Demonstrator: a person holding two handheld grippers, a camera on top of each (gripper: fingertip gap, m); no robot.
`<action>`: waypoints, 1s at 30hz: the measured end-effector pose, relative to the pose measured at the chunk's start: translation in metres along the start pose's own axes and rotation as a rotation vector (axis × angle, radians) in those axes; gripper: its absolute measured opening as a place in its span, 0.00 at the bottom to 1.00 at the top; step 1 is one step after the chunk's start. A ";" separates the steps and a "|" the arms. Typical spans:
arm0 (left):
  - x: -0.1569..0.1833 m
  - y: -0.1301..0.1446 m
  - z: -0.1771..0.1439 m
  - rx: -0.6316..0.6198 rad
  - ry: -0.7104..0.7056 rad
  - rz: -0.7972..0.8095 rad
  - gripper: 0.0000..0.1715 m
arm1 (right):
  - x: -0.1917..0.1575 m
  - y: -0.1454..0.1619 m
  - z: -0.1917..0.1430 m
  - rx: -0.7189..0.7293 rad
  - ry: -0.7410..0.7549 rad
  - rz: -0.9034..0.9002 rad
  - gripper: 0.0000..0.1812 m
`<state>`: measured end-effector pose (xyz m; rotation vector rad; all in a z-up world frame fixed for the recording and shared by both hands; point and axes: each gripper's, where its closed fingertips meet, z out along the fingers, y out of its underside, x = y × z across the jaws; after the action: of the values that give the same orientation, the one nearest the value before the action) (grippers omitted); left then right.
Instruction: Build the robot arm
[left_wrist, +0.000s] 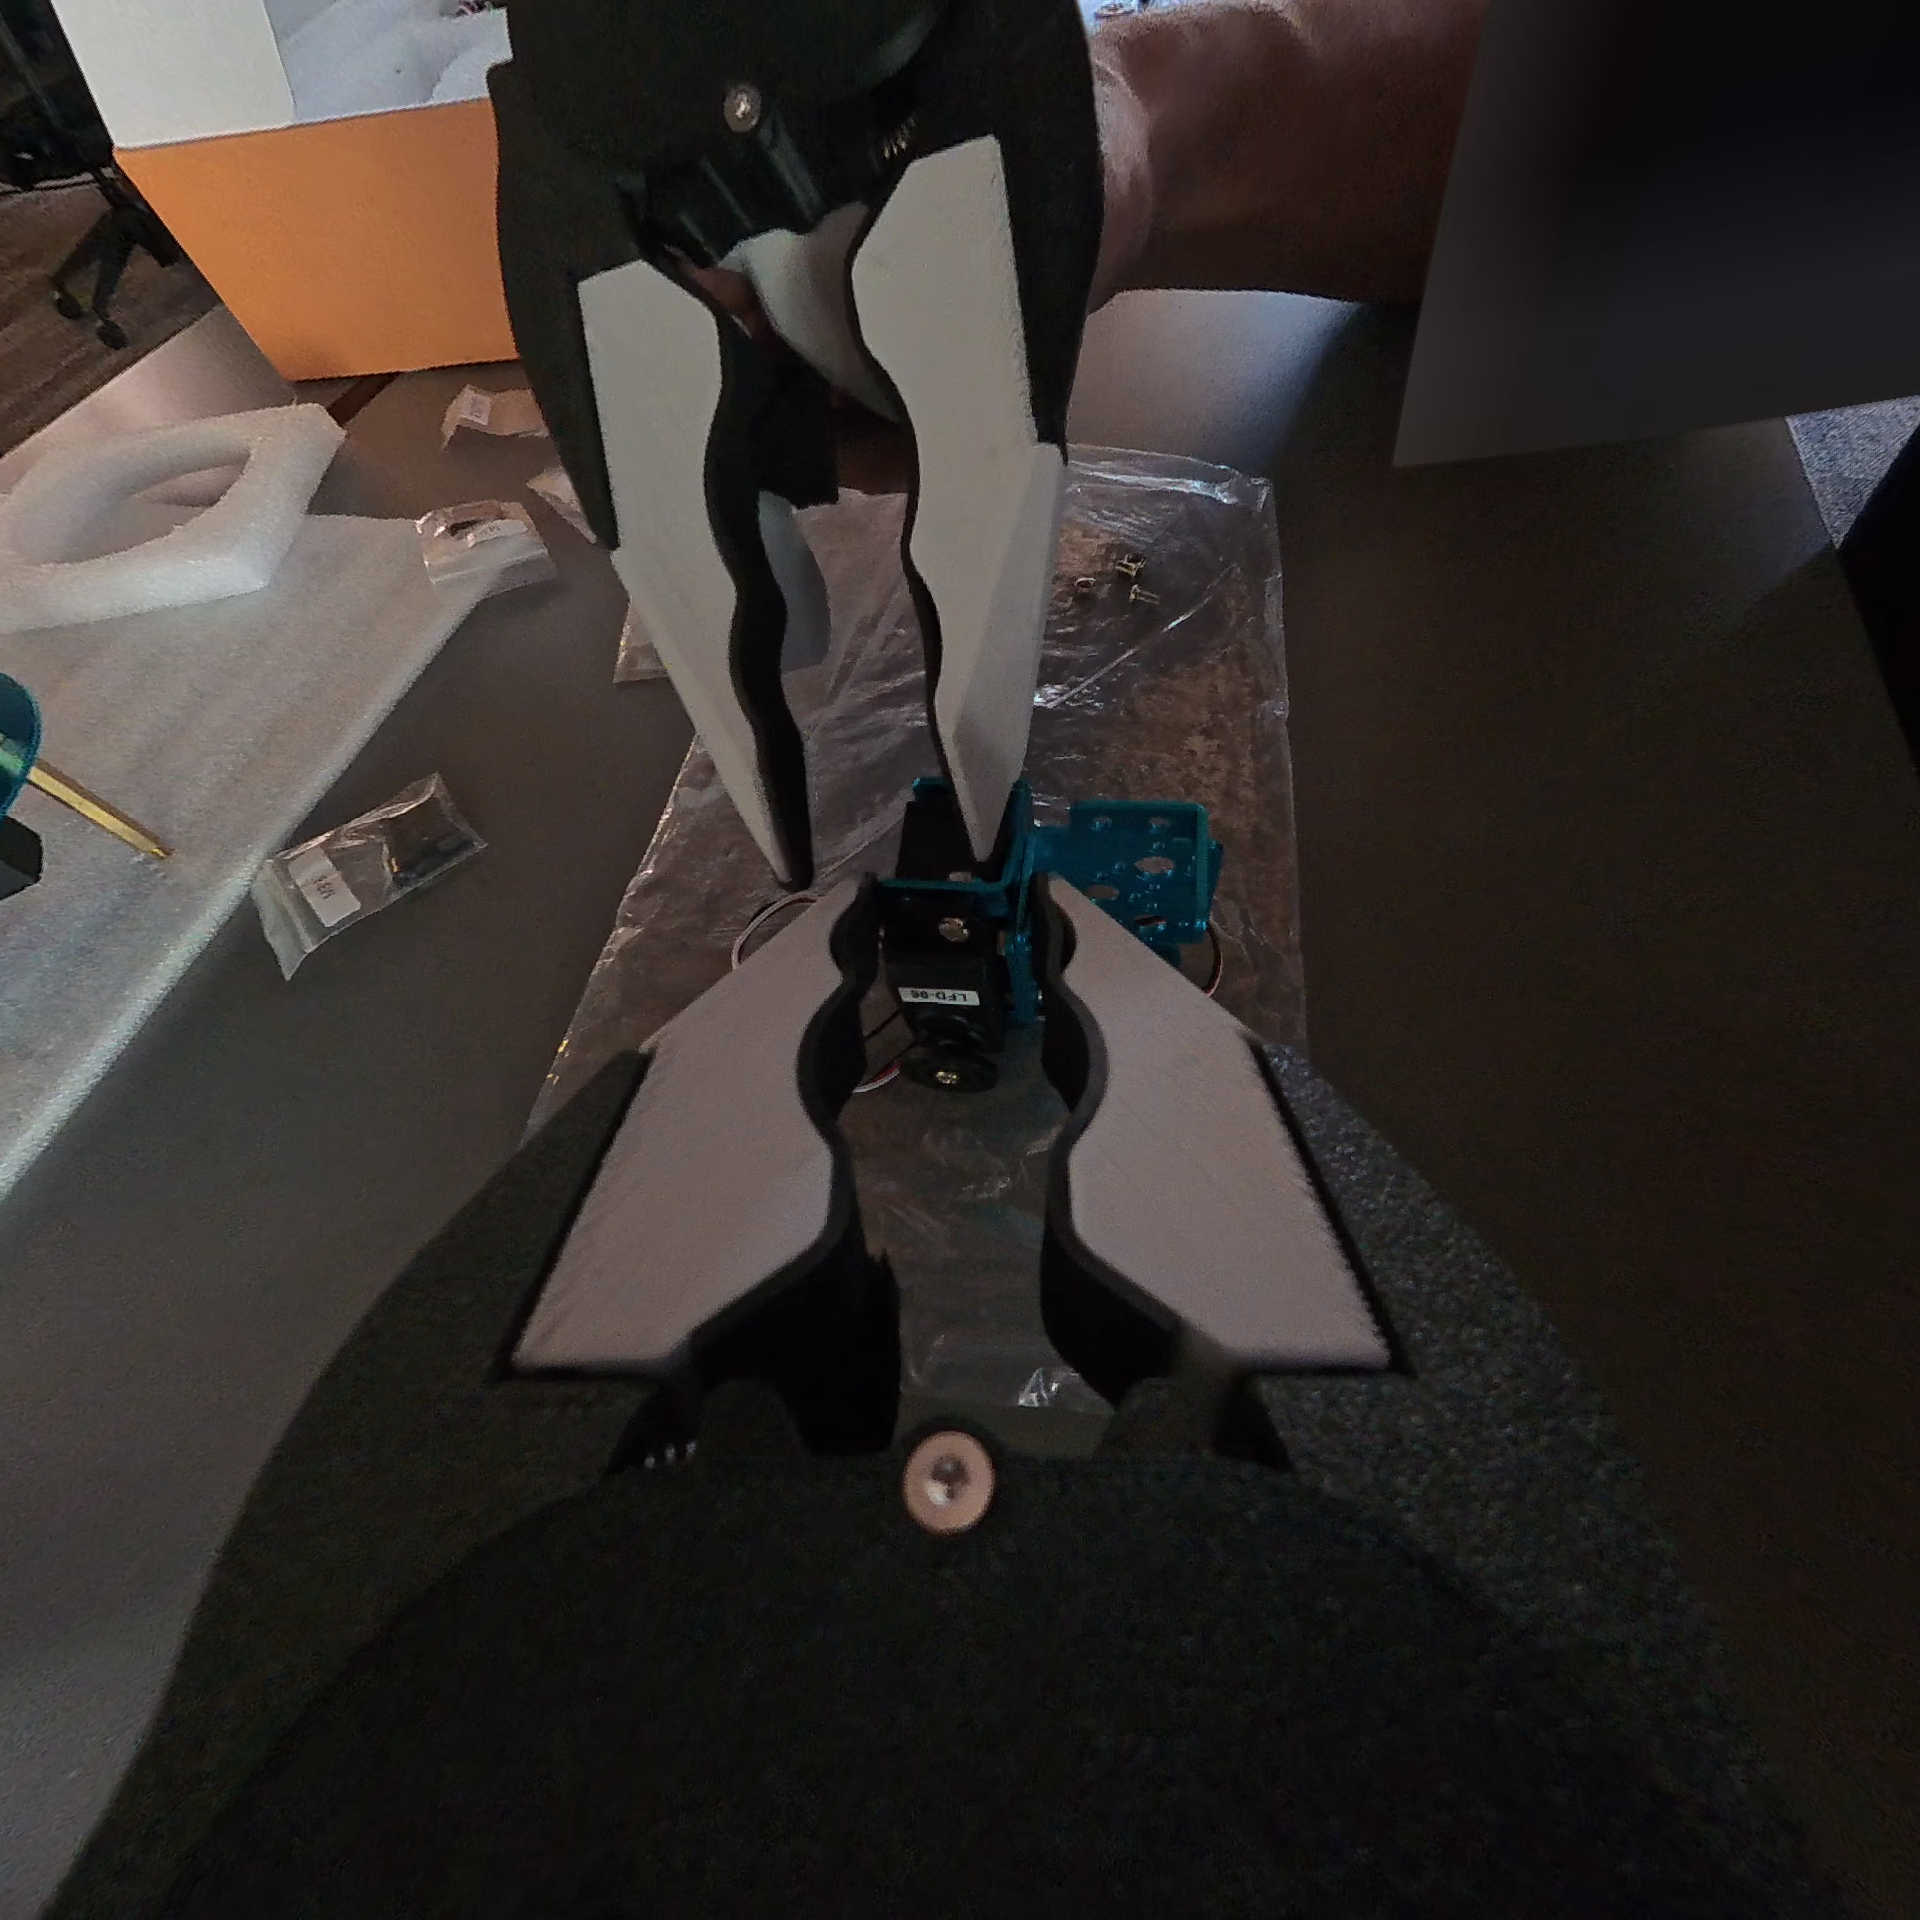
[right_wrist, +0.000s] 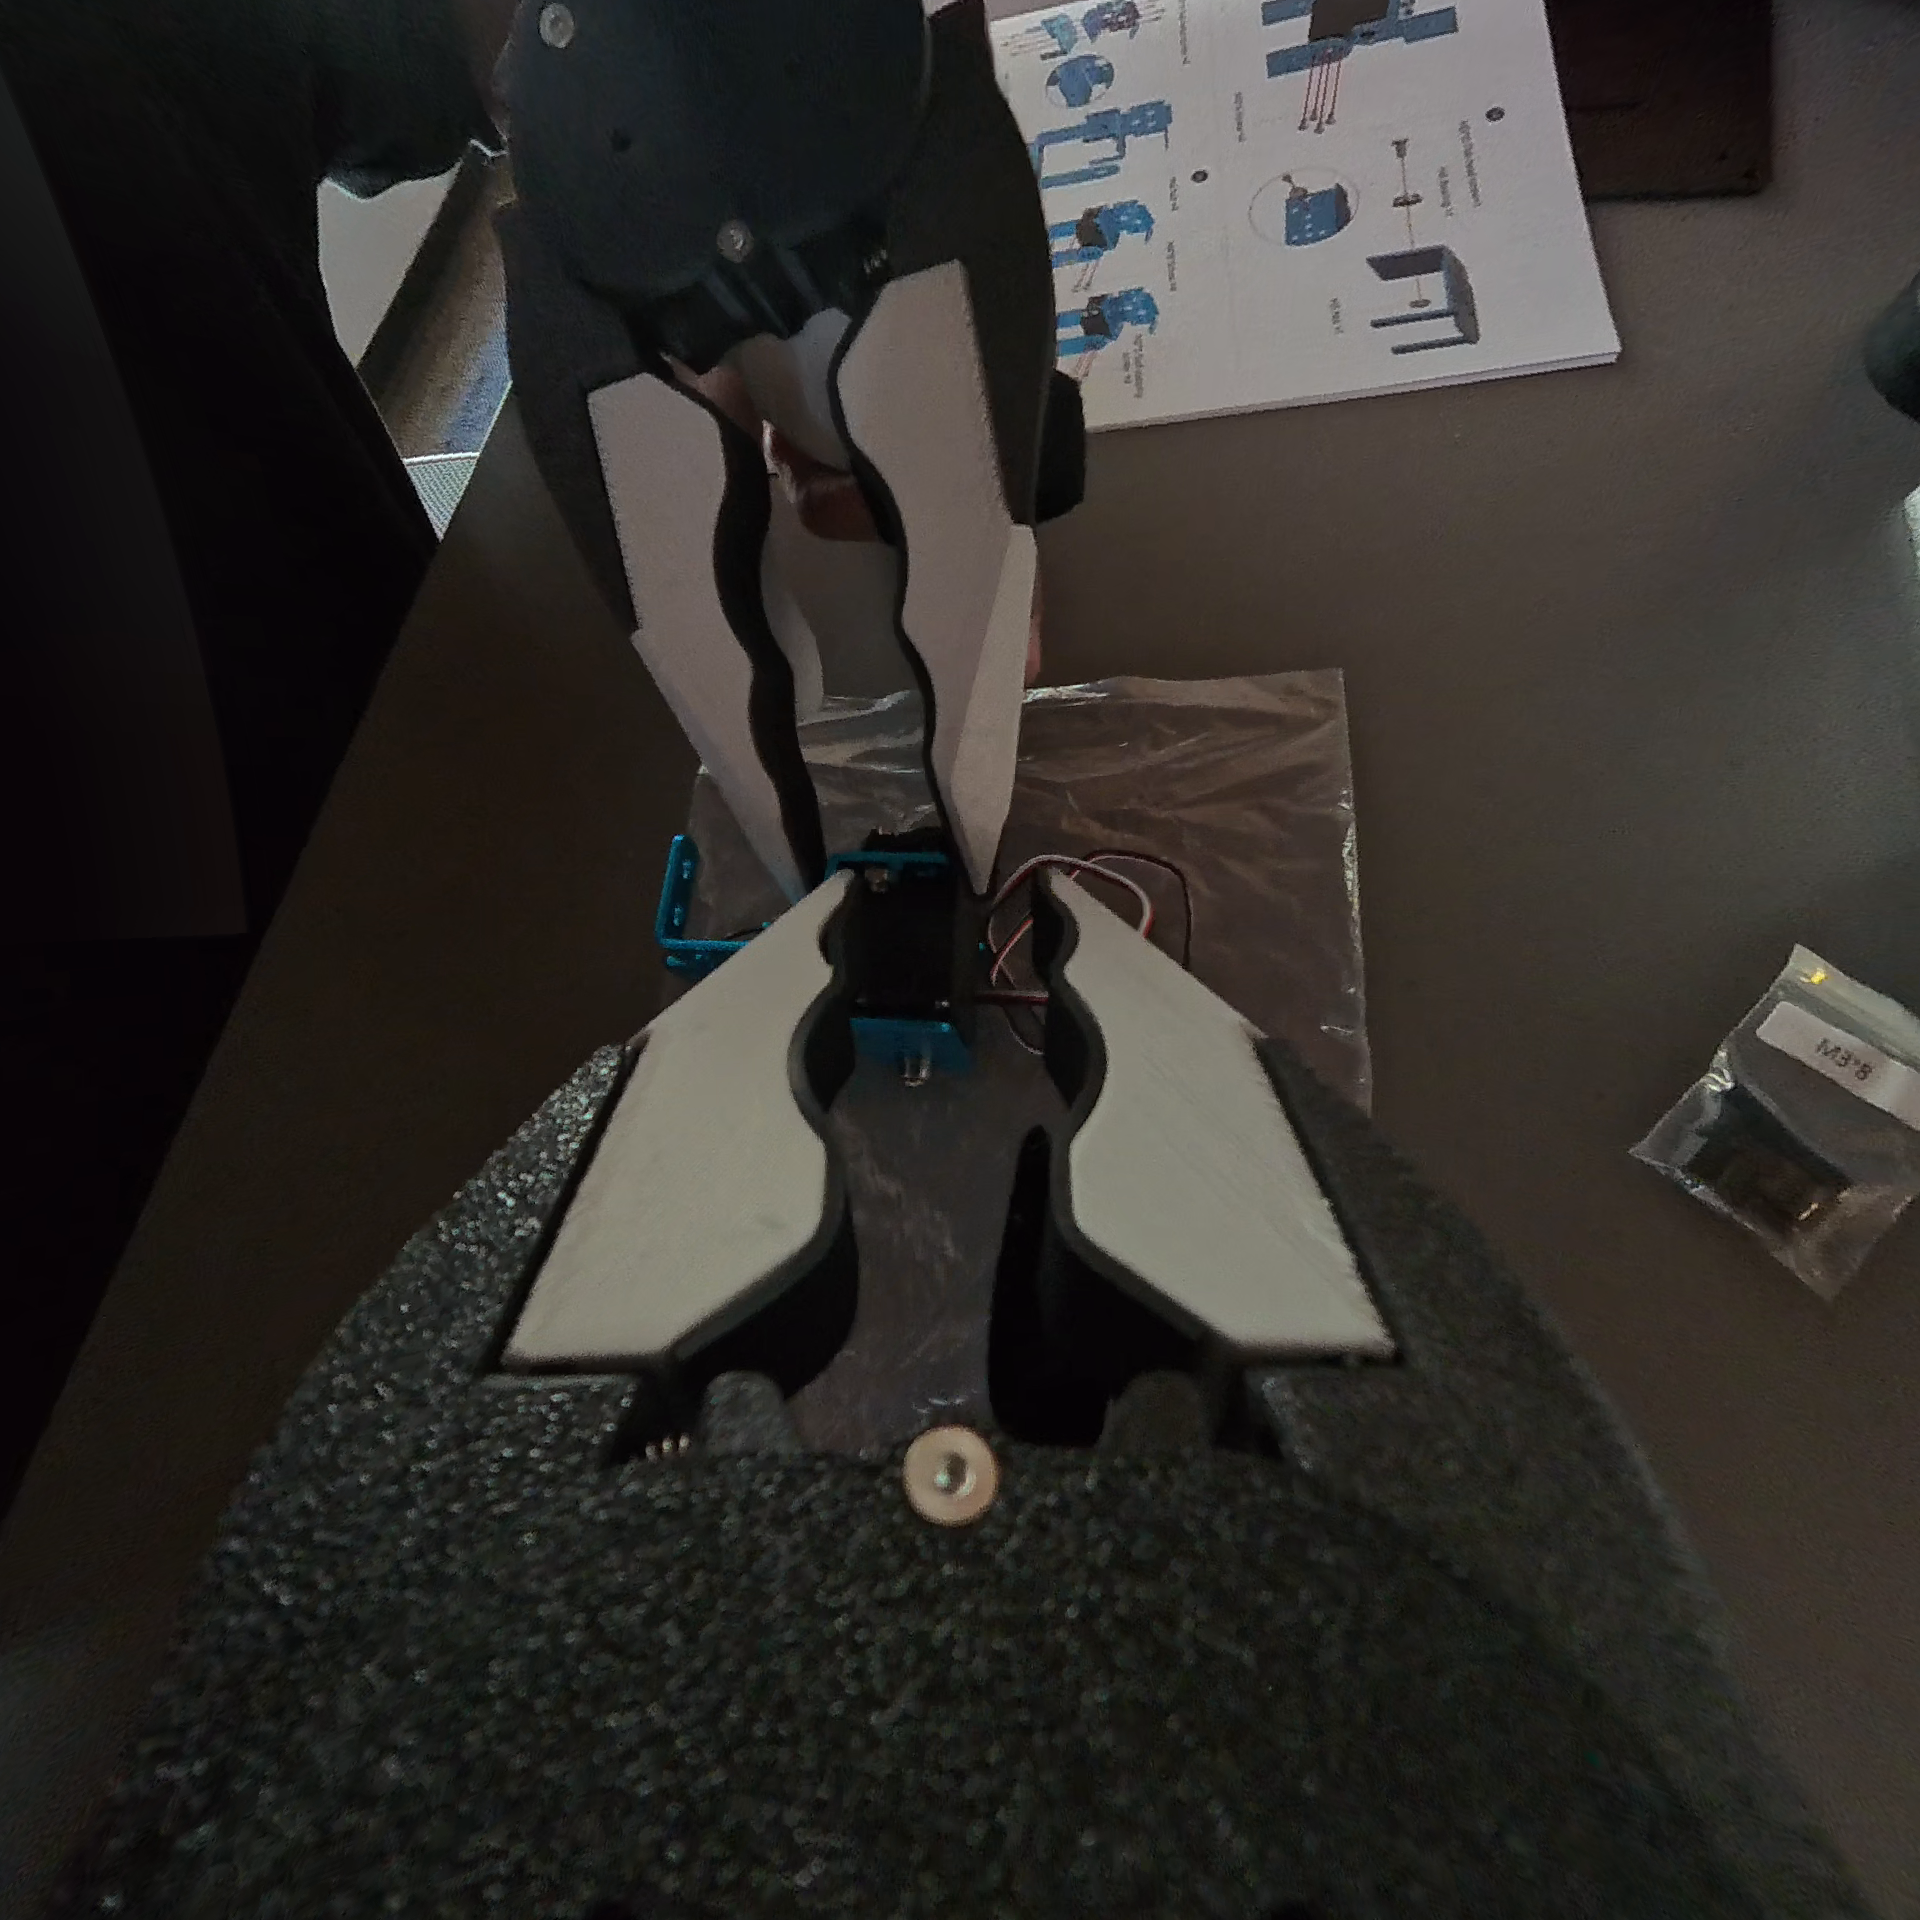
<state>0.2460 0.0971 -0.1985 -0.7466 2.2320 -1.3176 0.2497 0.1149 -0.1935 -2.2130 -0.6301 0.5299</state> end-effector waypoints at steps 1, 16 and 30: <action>0.000 0.000 0.000 0.000 0.000 0.001 0.17 | 0.000 0.000 0.000 0.003 -0.005 0.003 0.17; 0.001 0.000 0.000 0.001 0.000 0.008 0.17 | 0.003 0.000 -0.005 -0.005 0.011 -0.010 0.16; 0.000 0.002 0.001 -0.009 -0.015 0.005 0.17 | -0.005 0.002 -0.001 -0.023 0.031 -0.120 0.04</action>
<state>0.2464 0.0975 -0.2001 -0.7520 2.2280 -1.2959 0.2468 0.1106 -0.1933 -2.1844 -0.7503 0.4287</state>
